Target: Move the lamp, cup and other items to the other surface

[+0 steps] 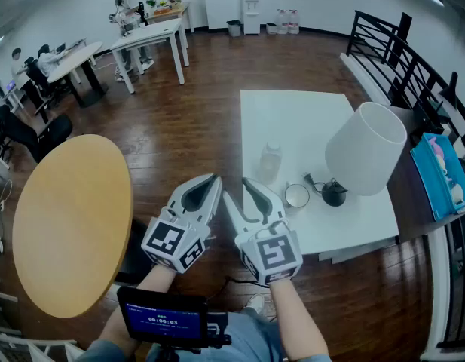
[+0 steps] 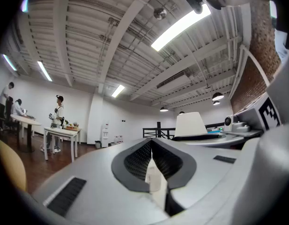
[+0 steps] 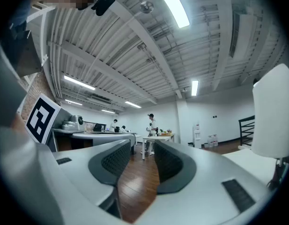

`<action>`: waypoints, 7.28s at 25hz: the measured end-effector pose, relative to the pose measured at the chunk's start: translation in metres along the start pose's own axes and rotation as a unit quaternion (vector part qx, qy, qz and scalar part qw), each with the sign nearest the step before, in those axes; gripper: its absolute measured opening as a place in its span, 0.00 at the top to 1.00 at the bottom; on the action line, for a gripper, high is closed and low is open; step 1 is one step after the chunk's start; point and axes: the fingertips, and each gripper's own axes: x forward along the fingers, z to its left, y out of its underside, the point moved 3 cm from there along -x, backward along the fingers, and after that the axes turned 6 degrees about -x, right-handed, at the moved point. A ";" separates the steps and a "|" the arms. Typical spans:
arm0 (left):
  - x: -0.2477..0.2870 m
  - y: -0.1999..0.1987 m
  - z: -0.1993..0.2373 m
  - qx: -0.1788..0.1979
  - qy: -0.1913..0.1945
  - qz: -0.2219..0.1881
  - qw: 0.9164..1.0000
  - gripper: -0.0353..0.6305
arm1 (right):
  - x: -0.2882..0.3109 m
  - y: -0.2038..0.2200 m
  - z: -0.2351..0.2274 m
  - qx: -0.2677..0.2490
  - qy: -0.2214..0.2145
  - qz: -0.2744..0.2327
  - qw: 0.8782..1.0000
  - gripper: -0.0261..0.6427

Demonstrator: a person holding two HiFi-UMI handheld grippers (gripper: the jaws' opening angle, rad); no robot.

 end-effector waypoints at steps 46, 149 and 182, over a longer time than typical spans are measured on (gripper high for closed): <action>0.107 0.139 -0.060 -0.033 -0.048 0.104 0.993 0.93 | -0.036 0.197 -0.143 -0.019 0.022 0.182 0.983 0.37; -0.218 0.024 0.208 -0.073 -0.205 0.014 0.976 0.93 | 0.154 0.037 0.266 -0.053 -0.132 0.070 0.987 0.96; -0.023 0.028 0.068 -0.041 -0.087 0.016 0.995 0.93 | 0.073 0.033 0.039 -0.036 0.023 0.047 0.998 0.92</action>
